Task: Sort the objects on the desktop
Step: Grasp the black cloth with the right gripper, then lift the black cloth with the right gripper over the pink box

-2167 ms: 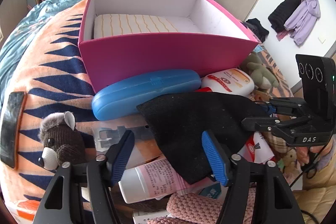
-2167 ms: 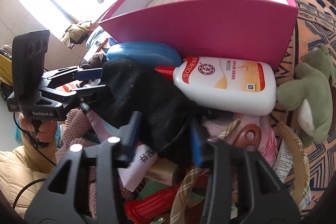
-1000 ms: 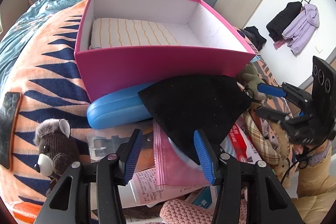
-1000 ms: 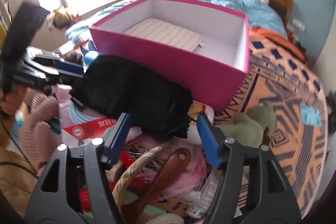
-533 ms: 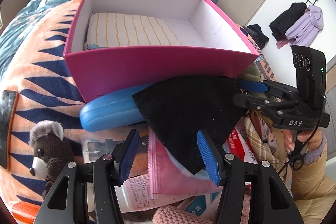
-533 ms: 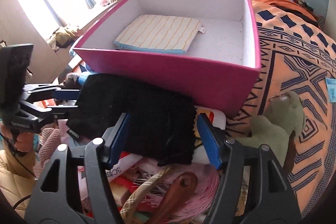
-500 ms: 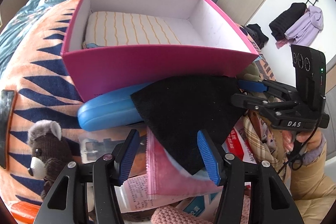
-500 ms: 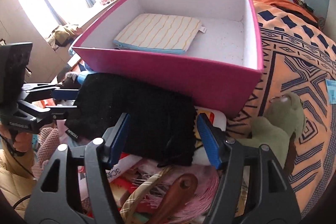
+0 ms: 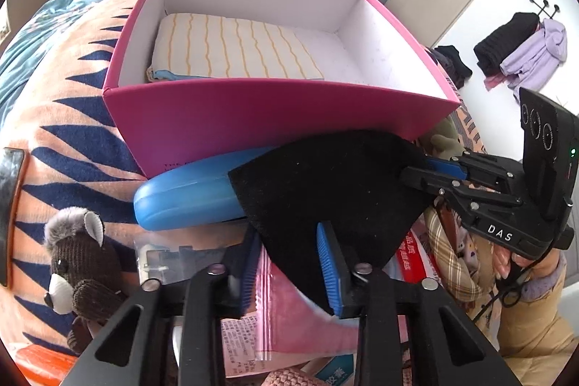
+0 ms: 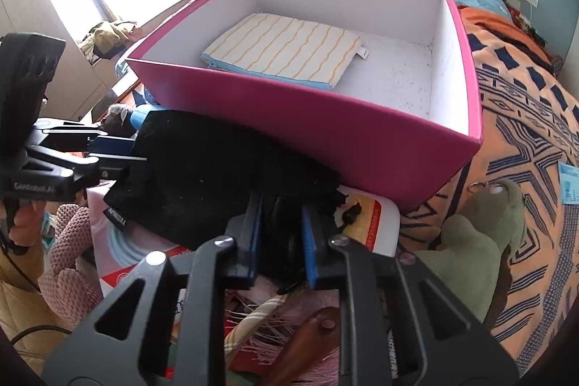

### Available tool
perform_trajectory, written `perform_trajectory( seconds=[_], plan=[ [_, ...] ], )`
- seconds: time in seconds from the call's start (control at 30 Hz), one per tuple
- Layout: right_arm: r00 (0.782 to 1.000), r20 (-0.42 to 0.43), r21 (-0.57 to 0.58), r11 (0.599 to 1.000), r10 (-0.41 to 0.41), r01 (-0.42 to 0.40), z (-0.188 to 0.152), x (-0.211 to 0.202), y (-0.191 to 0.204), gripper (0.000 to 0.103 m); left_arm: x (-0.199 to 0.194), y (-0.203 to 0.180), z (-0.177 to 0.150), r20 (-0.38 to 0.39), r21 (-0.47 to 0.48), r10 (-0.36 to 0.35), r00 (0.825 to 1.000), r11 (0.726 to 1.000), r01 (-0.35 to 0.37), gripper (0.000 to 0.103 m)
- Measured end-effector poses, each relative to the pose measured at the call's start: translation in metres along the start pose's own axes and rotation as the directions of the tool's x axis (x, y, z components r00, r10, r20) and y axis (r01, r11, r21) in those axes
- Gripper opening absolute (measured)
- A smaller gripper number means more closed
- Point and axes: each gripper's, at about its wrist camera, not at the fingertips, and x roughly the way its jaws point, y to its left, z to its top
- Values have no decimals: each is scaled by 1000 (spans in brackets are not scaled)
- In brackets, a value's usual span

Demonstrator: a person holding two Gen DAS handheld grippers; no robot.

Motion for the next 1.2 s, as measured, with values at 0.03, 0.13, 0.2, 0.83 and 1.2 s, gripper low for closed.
perform_trajectory(
  seconds=[0.03, 0.13, 0.2, 0.83, 1.2],
  plan=[
    [1000, 5, -3, 1000, -5, 5, -1, -1, 1, 16, 0, -1, 0, 1, 5, 3, 1000, 1000, -3, 27],
    [1000, 18, -16, 1000, -16, 16, -1, -3, 5, 13, -3, -2, 0, 14, 10, -2, 1000, 1000, 2, 25],
    [1000, 25, -21, 1000, -16, 17, -2, -5, 7, 12, -6, -1, 0, 31, 11, 3, 999, 1000, -4, 18],
    [992, 127, -57, 998, -22, 29, -1, -38, 27, 11, -44, -8, 3, 152, 44, 17, 988, 999, -24, 14],
    [982, 189, -87, 995, -24, 41, 8, -58, 40, 11, -72, -14, 8, 223, 66, 28, 974, 997, -44, 14]
  ],
)
